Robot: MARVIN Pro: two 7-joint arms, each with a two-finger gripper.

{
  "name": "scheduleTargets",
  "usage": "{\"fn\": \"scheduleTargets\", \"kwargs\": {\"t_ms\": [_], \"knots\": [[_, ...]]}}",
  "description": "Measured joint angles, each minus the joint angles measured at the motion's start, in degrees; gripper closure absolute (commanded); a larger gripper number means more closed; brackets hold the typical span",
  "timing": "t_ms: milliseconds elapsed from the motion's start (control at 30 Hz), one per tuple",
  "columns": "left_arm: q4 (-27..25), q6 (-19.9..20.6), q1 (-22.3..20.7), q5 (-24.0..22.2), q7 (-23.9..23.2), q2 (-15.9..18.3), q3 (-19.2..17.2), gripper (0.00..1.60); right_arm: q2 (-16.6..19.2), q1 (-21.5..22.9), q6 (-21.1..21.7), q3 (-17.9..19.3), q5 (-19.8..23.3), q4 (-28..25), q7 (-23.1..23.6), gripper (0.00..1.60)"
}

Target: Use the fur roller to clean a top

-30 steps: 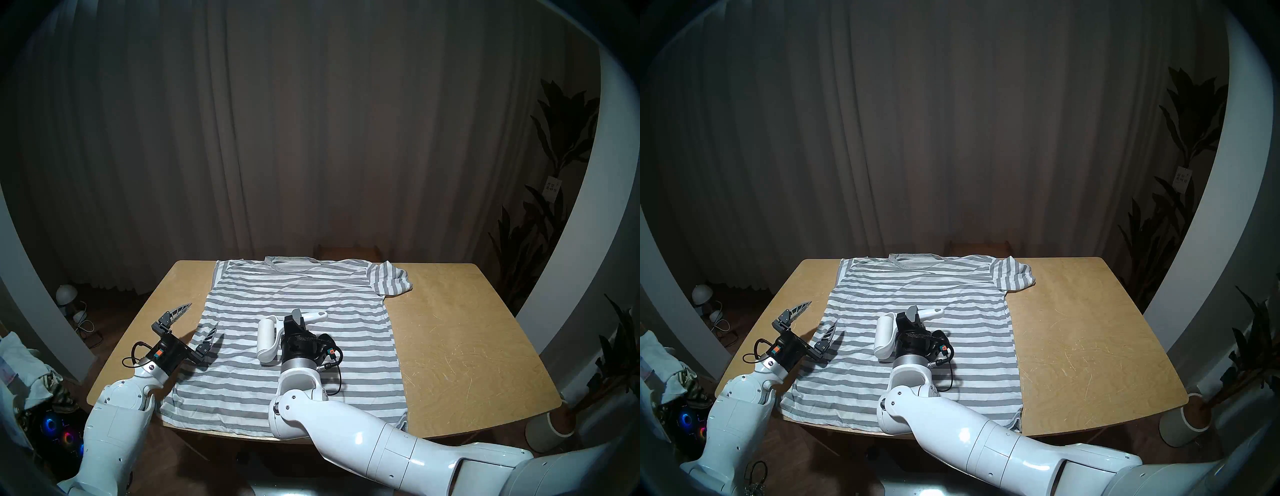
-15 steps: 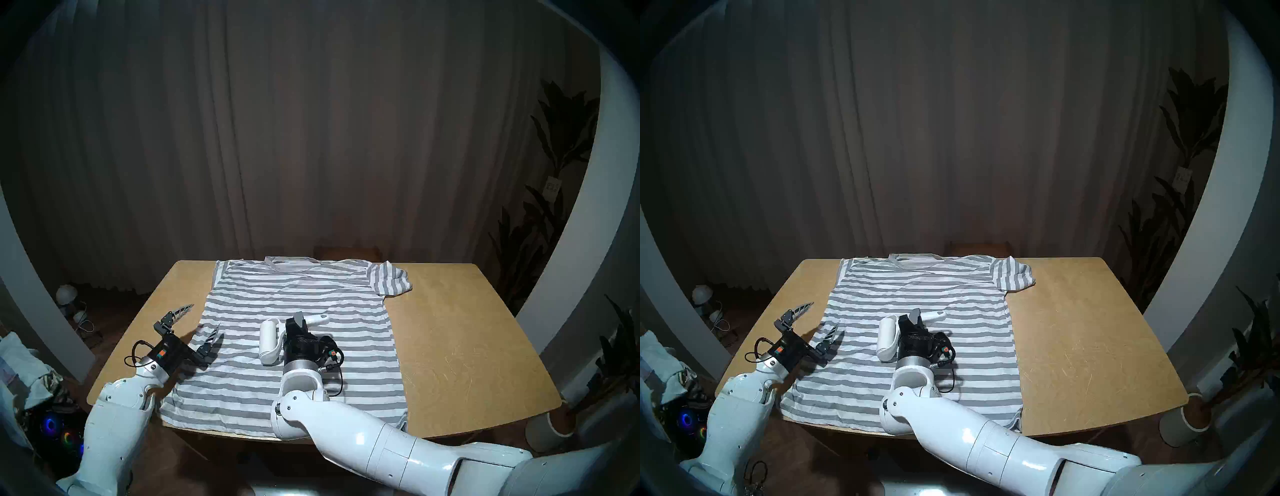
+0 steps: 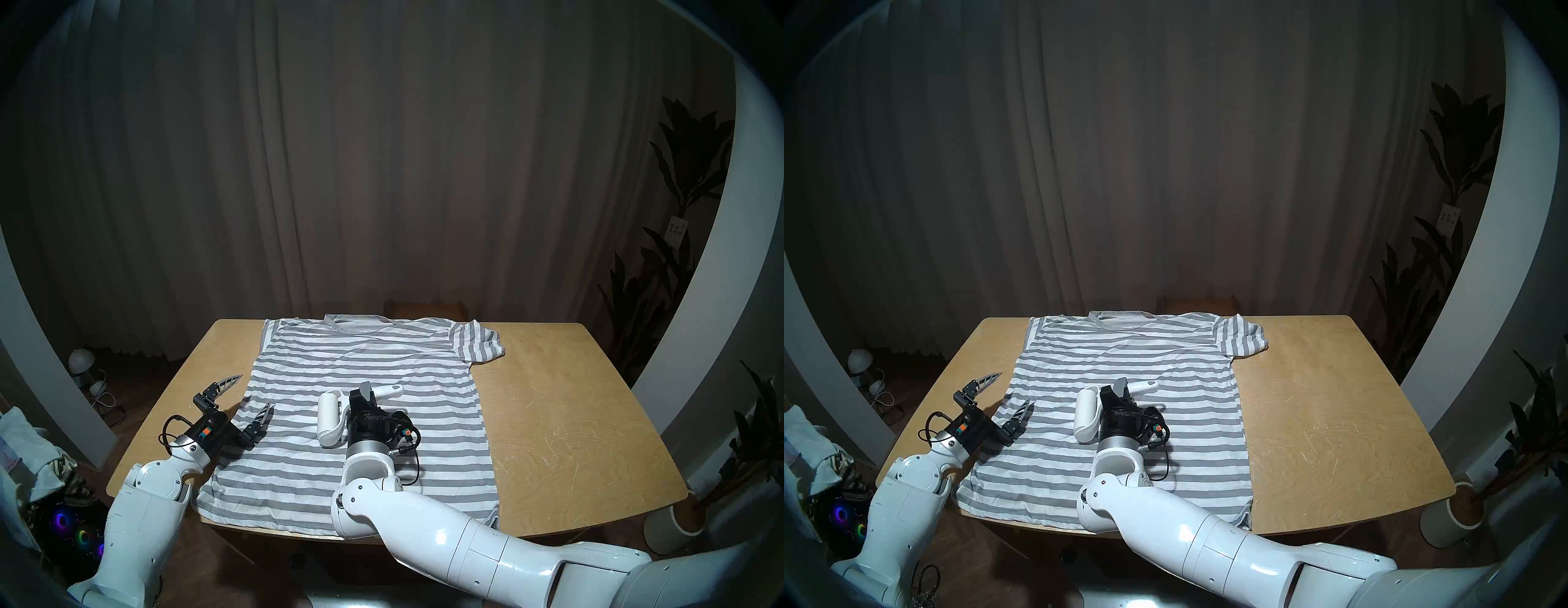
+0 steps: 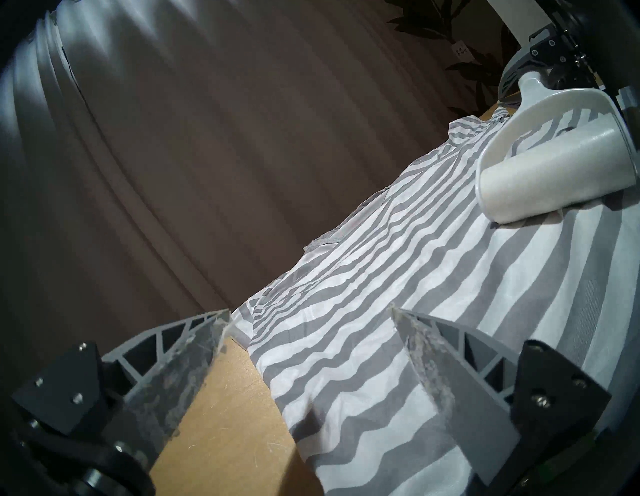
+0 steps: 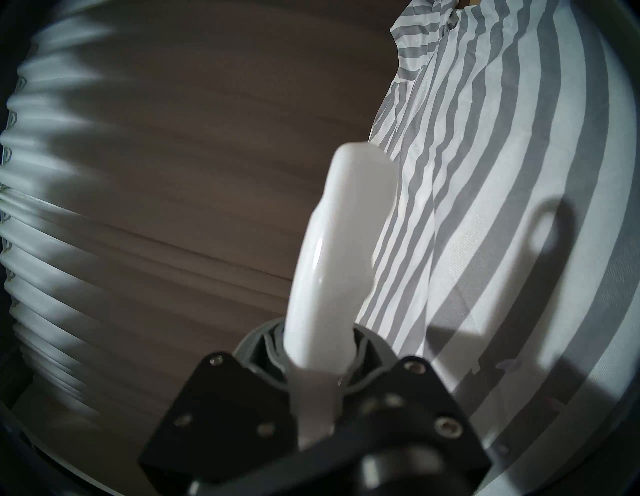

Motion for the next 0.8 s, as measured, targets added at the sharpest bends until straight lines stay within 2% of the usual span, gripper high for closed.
{"fn": "scheduleTargets", "kwargs": {"t_ms": [500, 800], "knots": [[0.6, 4.5, -1.8, 2.5, 4.6, -0.3, 0.9, 0.0, -0.1, -0.3, 0.0, 1.1, -0.1, 0.3, -0.2, 1.6], [0.1, 5.9, -1.9, 3.4, 5.1, 0.0, 1.7, 0.0, -0.1, -1.2, 0.0, 2.1, -0.3, 0.4, -0.2, 1.6]]}}
